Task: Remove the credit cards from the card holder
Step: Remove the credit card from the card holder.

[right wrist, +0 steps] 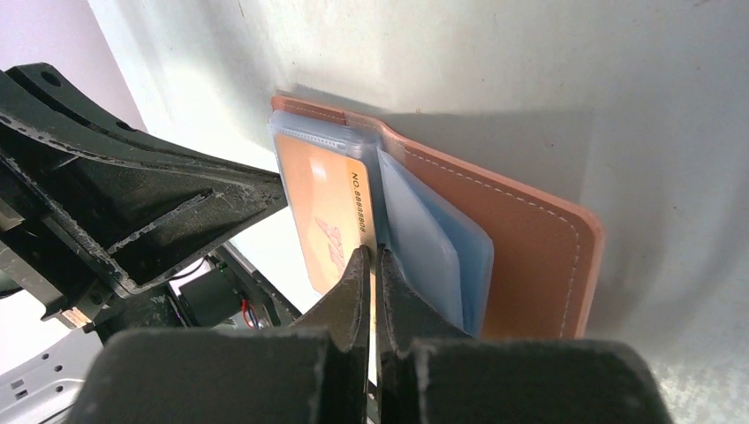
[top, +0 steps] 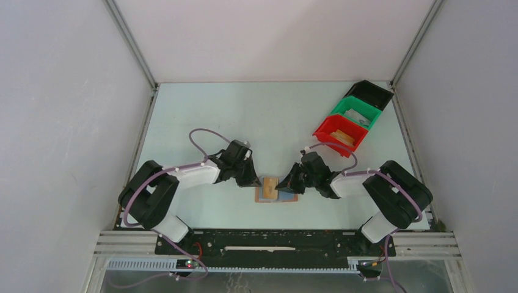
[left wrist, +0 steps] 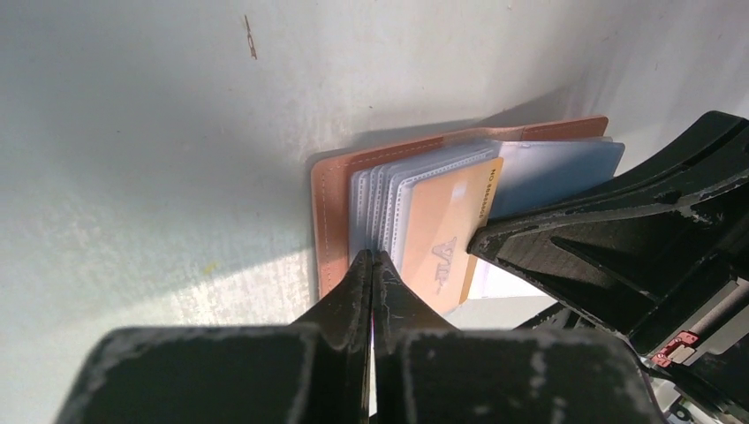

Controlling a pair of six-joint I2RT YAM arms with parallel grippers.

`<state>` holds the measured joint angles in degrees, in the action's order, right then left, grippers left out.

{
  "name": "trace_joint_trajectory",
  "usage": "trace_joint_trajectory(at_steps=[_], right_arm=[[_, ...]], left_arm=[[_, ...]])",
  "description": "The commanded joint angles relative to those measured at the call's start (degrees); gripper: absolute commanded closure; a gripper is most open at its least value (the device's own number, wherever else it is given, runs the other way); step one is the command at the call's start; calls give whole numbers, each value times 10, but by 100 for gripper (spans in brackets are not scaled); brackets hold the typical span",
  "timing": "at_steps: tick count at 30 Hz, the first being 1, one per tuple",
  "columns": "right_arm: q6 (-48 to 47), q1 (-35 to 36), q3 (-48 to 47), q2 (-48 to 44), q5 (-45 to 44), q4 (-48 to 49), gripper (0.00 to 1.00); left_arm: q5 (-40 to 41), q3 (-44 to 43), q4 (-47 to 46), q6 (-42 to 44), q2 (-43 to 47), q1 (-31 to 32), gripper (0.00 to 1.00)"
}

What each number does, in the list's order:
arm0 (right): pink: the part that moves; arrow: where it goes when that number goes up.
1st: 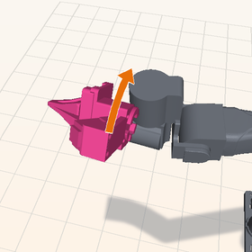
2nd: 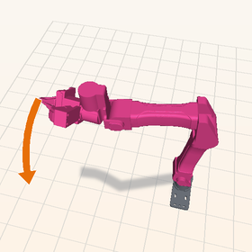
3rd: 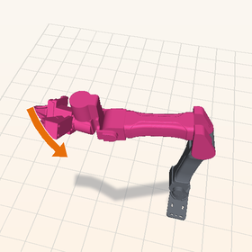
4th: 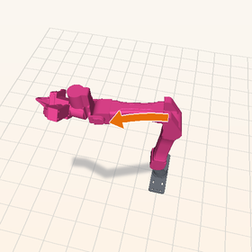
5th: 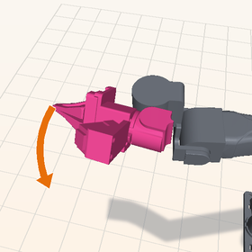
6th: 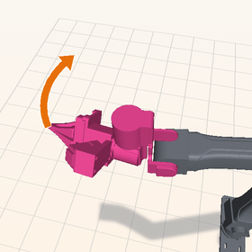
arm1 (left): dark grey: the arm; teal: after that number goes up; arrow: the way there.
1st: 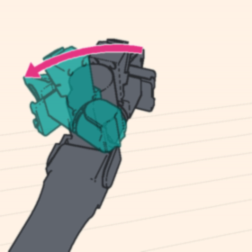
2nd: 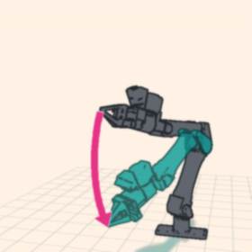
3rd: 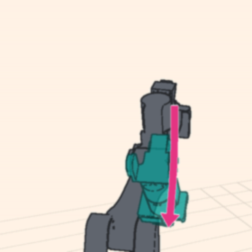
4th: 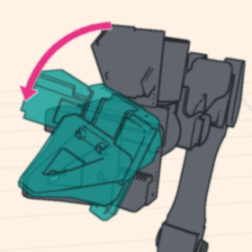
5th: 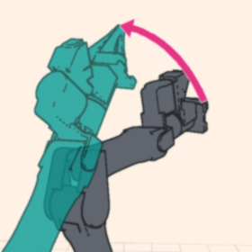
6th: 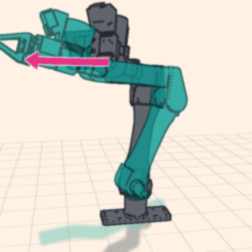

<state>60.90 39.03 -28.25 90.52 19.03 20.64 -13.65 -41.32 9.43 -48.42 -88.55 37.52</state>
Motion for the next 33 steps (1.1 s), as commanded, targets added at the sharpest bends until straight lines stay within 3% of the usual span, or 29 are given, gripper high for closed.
trace_joint_trajectory(at_steps=[1, 28, 30, 33], right_arm=[[2, 2, -7, -11, -19, 3, 100], [-82, -34, 42, -74, -5, -22, 100], [-89, -33, 42, -74, -1, -16, 100], [-98, -33, 42, -70, 15, 0, 100]], left_arm=[[28, 19, 19, 13, -36, 6, 100], [46, 21, 28, 24, 1, 6, 100], [48, 25, 21, 27, 32, 8, 98], [54, 28, 11, 35, 81, 12, 85]])
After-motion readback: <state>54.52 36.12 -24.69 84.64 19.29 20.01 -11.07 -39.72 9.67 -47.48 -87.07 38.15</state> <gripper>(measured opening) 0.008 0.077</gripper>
